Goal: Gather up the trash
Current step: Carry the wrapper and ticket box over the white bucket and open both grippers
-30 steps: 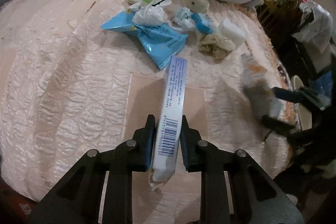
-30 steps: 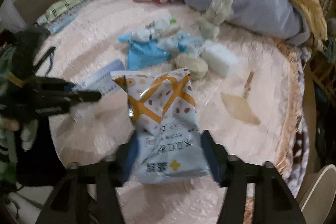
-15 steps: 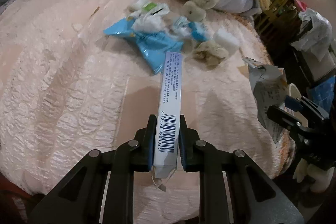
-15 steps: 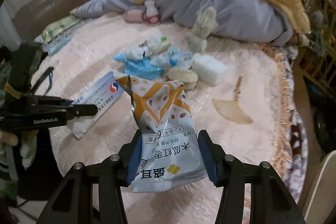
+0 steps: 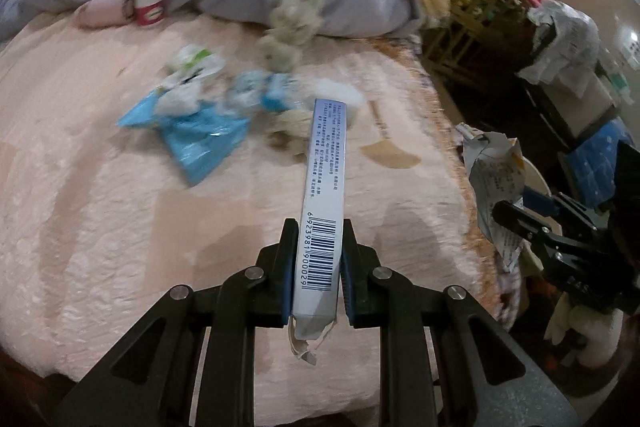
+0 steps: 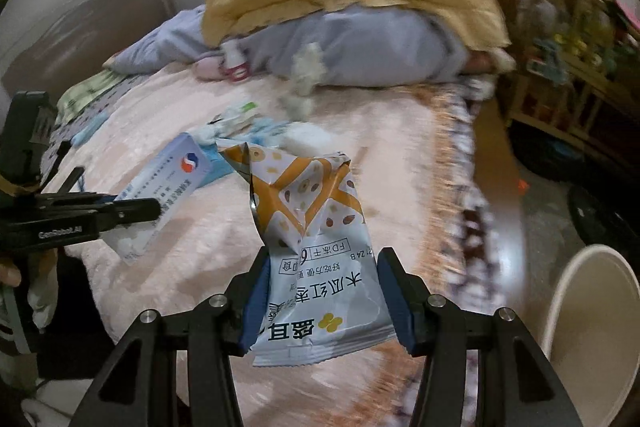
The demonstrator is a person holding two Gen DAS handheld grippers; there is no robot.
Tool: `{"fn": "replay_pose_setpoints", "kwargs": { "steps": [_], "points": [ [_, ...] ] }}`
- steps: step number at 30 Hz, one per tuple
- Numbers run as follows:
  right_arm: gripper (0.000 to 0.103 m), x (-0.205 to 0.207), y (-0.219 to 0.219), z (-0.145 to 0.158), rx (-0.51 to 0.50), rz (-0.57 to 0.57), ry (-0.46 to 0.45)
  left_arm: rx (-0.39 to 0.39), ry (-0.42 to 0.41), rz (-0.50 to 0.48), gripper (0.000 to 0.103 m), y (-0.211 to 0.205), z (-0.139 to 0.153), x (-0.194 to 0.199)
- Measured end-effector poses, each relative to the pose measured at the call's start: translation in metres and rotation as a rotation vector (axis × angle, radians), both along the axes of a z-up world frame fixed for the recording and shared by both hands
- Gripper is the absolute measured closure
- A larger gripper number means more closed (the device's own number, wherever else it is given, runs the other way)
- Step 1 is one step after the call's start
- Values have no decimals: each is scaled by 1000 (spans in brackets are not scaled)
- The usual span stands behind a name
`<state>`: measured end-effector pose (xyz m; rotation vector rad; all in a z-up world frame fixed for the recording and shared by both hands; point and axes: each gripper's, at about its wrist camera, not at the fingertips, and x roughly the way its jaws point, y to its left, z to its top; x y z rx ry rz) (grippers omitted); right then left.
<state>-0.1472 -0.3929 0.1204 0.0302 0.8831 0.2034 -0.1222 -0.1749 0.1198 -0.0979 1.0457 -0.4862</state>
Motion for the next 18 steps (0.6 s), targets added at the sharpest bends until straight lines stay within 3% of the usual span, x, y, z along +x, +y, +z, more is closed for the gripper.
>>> {"fn": "replay_pose_setpoints", "kwargs": {
  "steps": [11,18],
  "points": [
    [49,-48,-124,10,6,-270,-14,-51,-24,-202,86,-117,25,-11],
    [49,-76,-204,-5,31,-453,9,-99,29,-350,86,-211,19,-18]
  ]
}}
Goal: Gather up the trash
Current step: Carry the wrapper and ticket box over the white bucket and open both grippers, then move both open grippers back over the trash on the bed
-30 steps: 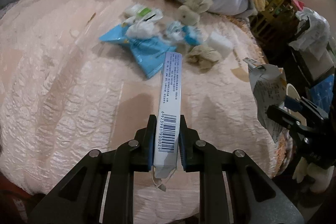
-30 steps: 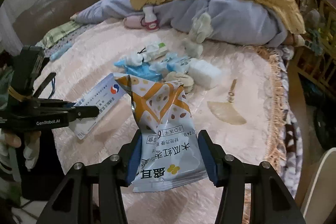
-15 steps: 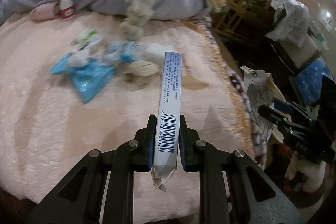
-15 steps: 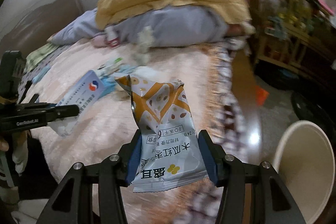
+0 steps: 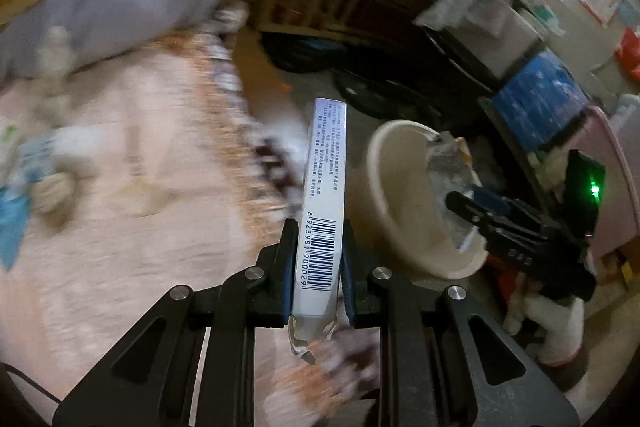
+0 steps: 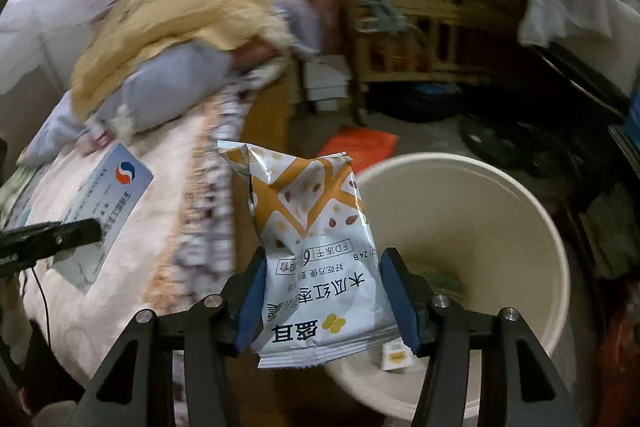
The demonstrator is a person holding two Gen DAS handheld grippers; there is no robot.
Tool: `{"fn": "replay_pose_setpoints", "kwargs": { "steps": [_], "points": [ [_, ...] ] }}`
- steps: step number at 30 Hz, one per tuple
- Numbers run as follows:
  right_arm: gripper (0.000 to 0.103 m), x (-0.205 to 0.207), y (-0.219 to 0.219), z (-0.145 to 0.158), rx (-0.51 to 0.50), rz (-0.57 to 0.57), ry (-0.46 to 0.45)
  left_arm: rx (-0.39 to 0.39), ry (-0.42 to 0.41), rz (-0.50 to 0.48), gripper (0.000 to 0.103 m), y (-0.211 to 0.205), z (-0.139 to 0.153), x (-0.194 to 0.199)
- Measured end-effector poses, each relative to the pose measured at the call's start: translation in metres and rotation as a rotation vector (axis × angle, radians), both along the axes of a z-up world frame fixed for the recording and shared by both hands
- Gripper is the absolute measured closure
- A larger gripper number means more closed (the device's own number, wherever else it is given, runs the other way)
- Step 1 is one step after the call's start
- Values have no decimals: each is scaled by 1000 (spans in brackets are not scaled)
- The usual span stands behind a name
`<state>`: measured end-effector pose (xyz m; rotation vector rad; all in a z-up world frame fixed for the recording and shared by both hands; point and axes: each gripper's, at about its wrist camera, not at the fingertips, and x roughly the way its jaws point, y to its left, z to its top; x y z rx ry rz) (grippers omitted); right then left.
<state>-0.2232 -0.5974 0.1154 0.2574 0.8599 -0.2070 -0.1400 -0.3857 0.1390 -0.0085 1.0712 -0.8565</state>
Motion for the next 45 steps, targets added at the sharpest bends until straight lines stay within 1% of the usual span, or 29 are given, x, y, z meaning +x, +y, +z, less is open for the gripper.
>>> {"fn": "replay_pose_setpoints", "kwargs": {
  "steps": [4,7,8,9,12,13,14,16,17,22,24,27,33,38,45],
  "points": [
    [49,-9,-34,-13,24,-74,22,-19,44,-67,86,-50,-7,-2],
    [45,-14,-55,-22,49,-126,33,-37,87,-109,86,-85,-16,-2],
    [41,-15,-63,-24,57,-148,34,-46,99,-117,86,-94,-18,-2],
    [35,-17,-69,-26,62,-167,31,-51,106,-125,86,-104,-21,-3],
    [28,-20,-84,-30,93,-230,19,-67,108,-136,83,-126,-28,-3],
    [27,-19,-86,-31,103,-235,16,-65,111,-139,77,-130,-31,-3],
    [26,-20,-88,-31,113,-242,11,-62,117,-138,63,-132,-34,-2],
    [25,-20,-89,-33,115,-245,13,-65,127,-122,52,-130,-38,0],
    [25,-20,-89,-34,116,-241,15,-65,129,-115,52,-128,-39,1],
    [25,-19,-85,-36,125,-236,15,-35,129,-72,52,-104,-39,6],
    [25,-17,-82,-36,135,-228,10,-24,105,-51,52,-91,-34,7],
    [25,-11,-72,-36,150,-200,5,15,47,-2,52,-63,-27,8],
    [25,8,-25,-22,125,-81,-6,100,-47,104,52,-2,-21,12],
    [25,27,21,-12,109,26,-18,142,-82,191,52,55,-21,19],
    [25,57,92,-9,95,197,-16,167,-71,339,52,137,-26,35]
  ]
}}
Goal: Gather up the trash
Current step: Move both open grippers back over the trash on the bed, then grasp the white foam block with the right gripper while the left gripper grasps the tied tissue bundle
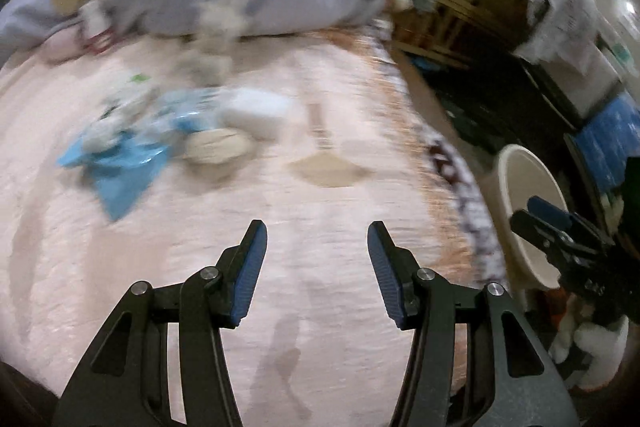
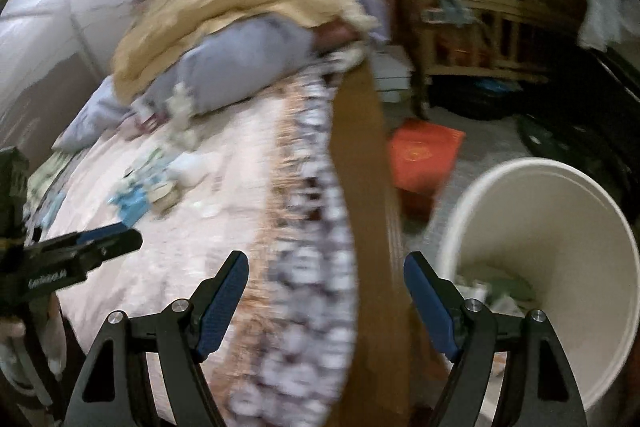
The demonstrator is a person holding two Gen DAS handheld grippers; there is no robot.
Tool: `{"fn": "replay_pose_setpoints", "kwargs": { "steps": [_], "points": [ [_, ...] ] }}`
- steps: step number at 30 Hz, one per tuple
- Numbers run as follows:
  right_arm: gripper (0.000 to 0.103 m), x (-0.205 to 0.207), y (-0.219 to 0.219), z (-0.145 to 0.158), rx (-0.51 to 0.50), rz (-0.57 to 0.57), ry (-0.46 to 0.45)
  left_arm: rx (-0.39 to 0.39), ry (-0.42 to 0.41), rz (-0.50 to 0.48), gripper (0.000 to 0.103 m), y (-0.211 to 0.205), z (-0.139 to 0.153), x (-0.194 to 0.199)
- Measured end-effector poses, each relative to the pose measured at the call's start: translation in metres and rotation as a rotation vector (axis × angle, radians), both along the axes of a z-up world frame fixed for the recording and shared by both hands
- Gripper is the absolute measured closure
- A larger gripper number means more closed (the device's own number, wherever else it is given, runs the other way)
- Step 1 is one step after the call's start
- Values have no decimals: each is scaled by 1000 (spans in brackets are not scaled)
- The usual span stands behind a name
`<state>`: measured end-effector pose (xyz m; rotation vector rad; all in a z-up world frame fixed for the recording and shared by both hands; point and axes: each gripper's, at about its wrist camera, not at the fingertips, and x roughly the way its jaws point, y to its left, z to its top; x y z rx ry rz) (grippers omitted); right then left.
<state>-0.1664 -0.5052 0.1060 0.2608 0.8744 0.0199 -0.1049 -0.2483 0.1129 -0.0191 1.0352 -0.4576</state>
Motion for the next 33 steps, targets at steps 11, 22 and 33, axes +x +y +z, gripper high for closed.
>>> {"fn": "replay_pose_setpoints", "kwargs": {
  "steps": [11,22,33],
  "points": [
    [31,64,96,-4,-15,225,-22,-13,25,240,52,128,-12,34],
    [31,173,155,-25,-131,401,14,-71,42,301,52,162,-21,87],
    [66,211,172,-50,-149,476,58,-18,89,295,57,144,-53,151]
  ]
}}
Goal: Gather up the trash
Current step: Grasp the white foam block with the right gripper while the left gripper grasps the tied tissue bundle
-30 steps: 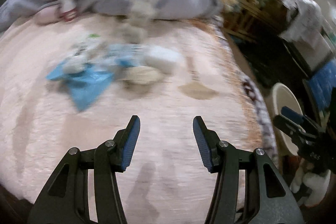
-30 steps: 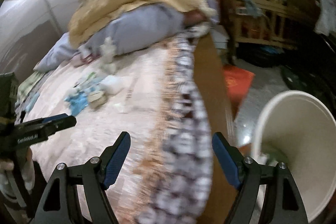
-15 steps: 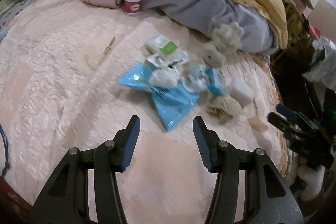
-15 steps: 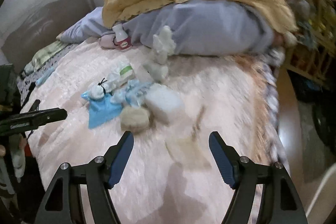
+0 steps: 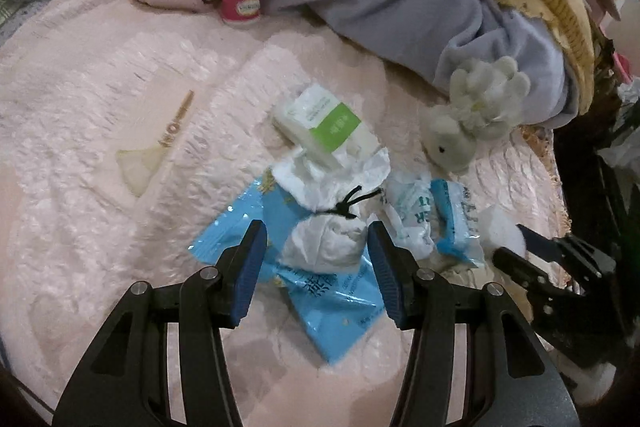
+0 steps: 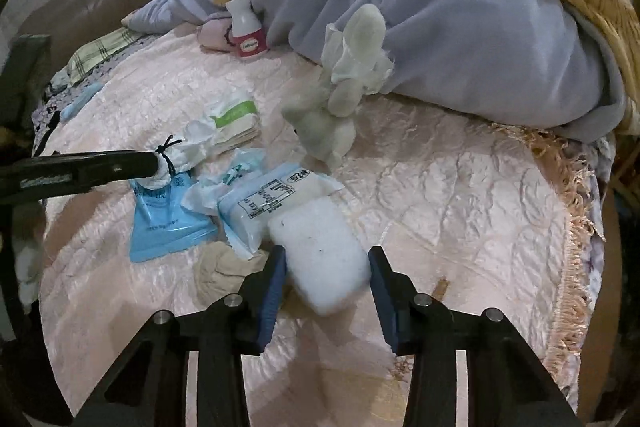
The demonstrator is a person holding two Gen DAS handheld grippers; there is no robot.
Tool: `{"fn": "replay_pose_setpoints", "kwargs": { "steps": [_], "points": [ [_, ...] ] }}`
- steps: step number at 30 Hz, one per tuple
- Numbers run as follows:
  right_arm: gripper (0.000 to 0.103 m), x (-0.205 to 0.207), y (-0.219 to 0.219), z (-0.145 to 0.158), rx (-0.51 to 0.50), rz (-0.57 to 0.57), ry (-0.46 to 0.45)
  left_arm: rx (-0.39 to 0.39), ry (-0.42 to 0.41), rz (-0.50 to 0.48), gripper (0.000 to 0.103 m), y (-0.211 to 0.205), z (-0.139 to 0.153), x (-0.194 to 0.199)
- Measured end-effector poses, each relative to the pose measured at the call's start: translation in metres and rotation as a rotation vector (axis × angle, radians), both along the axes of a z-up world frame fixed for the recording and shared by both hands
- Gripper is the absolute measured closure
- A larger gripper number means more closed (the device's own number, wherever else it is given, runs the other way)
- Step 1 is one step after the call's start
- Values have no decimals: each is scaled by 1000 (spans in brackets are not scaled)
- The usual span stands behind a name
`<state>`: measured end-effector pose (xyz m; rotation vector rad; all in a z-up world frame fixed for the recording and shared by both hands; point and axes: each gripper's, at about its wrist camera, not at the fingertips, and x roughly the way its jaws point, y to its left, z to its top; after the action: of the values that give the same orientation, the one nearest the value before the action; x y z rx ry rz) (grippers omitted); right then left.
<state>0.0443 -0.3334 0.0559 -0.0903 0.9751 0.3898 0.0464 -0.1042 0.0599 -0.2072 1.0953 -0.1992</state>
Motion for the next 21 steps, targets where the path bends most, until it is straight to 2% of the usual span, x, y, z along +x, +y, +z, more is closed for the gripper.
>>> {"fn": "replay_pose_setpoints", "kwargs": {
  "steps": [1,4,8,12,18,21],
  "points": [
    [67,-1,0,1,-1,0,-4,-11,4,-2,71,1,-2,1],
    [67,-9,-8,11,28,-18,-27,-44,3,-13,77,6,3,-5],
    [68,-29,-21,28,60,-50,-50,-61,-39,-30,78,16,21,-32],
    [68,-55,-29,43,98,-71,-68,-95,-43,-39,78,25,33,-62],
    [68,-93,-25,49,145,-89,-62,-179,-50,-72,78,32,46,-105],
    [68,-114,-21,52,158,-96,-69,-192,-59,-101,78,29,51,-125]
  ]
}}
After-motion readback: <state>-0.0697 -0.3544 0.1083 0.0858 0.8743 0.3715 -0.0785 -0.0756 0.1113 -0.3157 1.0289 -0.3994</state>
